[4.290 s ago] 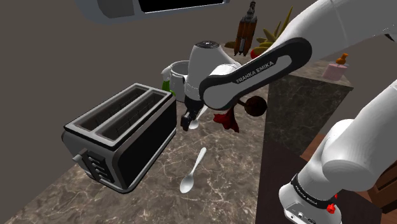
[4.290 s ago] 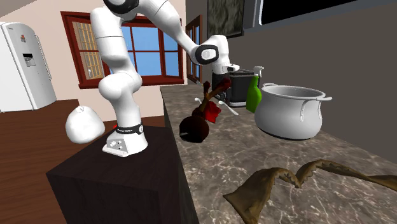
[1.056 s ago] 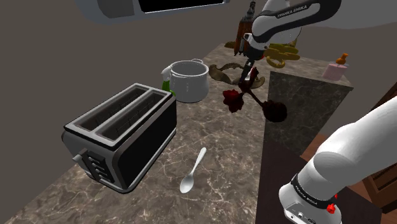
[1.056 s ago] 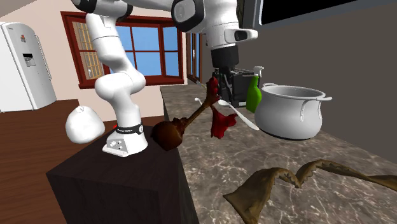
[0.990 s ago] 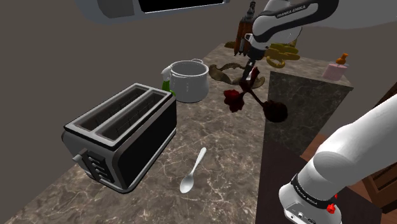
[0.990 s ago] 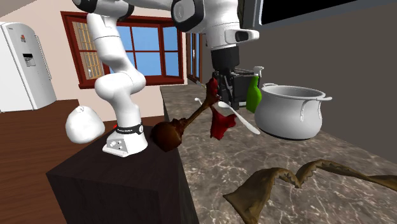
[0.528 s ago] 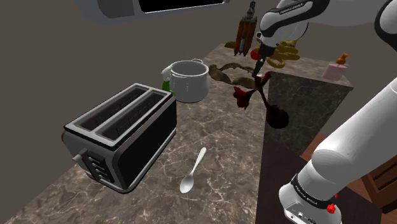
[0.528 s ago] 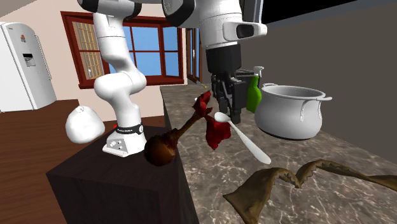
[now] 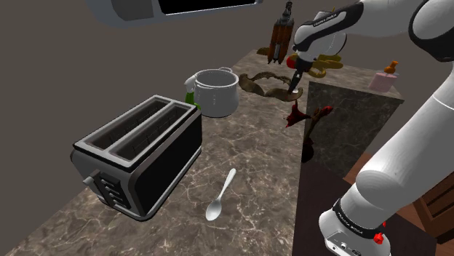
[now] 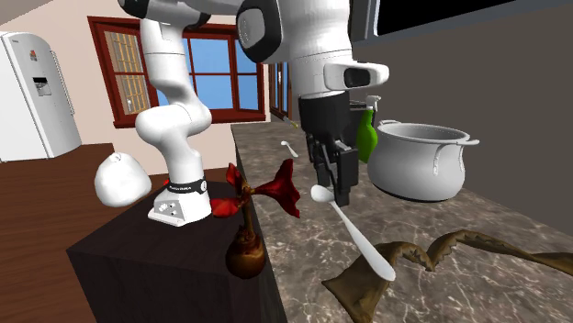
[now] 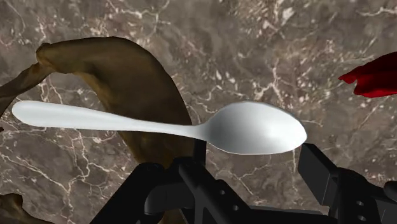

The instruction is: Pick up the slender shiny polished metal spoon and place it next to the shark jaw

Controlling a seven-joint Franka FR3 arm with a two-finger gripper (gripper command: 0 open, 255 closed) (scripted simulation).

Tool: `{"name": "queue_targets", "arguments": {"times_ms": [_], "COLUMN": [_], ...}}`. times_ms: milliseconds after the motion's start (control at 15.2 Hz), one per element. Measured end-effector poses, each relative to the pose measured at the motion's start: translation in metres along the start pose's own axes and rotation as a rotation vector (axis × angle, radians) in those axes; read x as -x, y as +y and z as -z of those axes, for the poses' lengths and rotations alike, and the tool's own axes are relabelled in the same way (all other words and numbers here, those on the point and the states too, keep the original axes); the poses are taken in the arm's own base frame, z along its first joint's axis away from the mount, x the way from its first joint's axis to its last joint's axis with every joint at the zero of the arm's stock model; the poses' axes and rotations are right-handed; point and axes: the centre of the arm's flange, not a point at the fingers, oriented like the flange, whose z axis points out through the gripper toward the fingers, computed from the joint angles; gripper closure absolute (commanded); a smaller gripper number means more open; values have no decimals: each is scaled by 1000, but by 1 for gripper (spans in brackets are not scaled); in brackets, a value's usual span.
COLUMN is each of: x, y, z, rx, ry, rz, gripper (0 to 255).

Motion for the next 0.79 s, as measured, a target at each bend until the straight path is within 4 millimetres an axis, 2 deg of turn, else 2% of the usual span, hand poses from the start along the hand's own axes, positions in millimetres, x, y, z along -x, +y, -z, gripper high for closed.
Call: {"name": "queue_targets", "arguments": {"times_ms": [792], "x": [9], "y": [-3], "z": [-63], "rx": [2], "ry": [1], "rz": [2], "gripper": [255]}}
